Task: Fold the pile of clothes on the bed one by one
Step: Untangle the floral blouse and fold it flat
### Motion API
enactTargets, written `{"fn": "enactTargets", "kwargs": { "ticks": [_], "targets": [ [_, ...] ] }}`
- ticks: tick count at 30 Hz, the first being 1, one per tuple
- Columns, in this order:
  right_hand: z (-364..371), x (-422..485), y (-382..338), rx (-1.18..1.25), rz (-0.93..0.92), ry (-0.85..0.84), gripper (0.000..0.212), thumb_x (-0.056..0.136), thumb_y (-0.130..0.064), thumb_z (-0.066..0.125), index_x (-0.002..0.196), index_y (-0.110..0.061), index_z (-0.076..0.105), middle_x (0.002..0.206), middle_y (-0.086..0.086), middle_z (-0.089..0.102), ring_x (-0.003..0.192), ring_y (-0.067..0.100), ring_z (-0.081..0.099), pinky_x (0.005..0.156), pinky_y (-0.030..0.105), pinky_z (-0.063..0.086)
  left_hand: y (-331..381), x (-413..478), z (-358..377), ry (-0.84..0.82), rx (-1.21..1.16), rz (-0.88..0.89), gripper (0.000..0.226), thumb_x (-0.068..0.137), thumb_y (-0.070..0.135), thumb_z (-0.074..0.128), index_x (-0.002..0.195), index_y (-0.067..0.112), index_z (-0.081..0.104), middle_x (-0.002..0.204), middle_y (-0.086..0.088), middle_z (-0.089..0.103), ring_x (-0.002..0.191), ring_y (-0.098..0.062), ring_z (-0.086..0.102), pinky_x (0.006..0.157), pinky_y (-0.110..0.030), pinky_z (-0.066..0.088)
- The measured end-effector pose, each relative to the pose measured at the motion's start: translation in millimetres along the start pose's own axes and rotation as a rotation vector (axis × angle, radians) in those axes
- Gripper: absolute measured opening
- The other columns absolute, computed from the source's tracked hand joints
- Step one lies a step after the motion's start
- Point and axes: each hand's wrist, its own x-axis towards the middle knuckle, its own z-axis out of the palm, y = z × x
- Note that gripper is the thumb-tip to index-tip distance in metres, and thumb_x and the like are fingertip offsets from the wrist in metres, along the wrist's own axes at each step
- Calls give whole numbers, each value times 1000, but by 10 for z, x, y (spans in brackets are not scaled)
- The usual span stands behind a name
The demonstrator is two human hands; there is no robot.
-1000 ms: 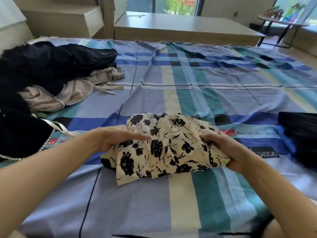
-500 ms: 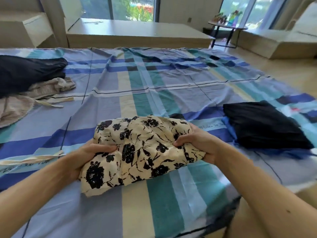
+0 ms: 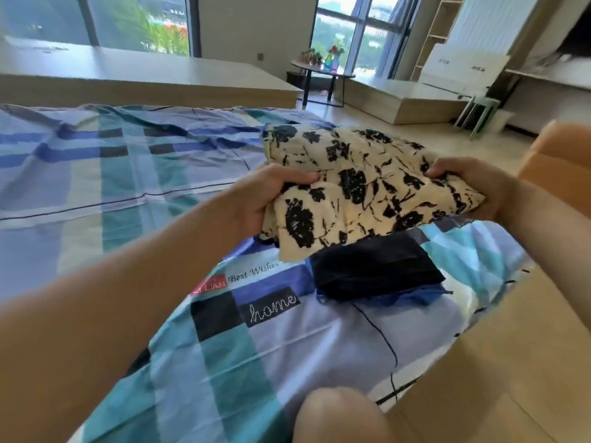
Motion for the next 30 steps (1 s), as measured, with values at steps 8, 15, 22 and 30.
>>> {"fn": "enactTargets", "kwargs": {
  "ticks": [8, 15, 22, 30],
  "targets": [
    [-503, 319, 1034, -123, 87, 112, 26, 97, -2, 45, 116, -11, 60, 88, 12, 74, 61, 20, 71, 51, 29, 59, -898, 783, 133, 159, 188, -202, 44, 83, -3, 72, 126, 0, 59, 103, -22, 74, 88, -37, 73, 80, -53, 61],
    [-470, 535, 744, -823, -46, 438, 85, 91, -16, 68, 159, -23, 17, 151, 11, 42, 130, 28, 46, 103, 38, 43, -631, 788, 223, 591, 1032, 378, 67, 82, 24, 73, 140, 17, 39, 138, -6, 47, 127, -18, 44, 111, -34, 38],
    [-67, 959, 912, -1056, -396, 165, 77, 92, -77, 24, 157, -37, 23, 166, -5, 17, 153, 16, 14, 124, 49, 12, -711, 1176, 755, 42, 1579, 416, 90, 88, 82, 33, 159, 29, 15, 168, -3, 13, 155, -28, 8, 124, -55, 8],
    [-327, 1181, 1541, -1078, -329, 253, 84, 83, -88, 3, 155, -46, 15, 166, -12, 16, 154, 11, 9, 123, 57, 10, -1287, 1219, 269, 100, 1475, 184, 133, 47, 107, 6, 159, 36, -5, 169, 8, -7, 155, -22, -11, 123, -56, -7]
  ]
}}
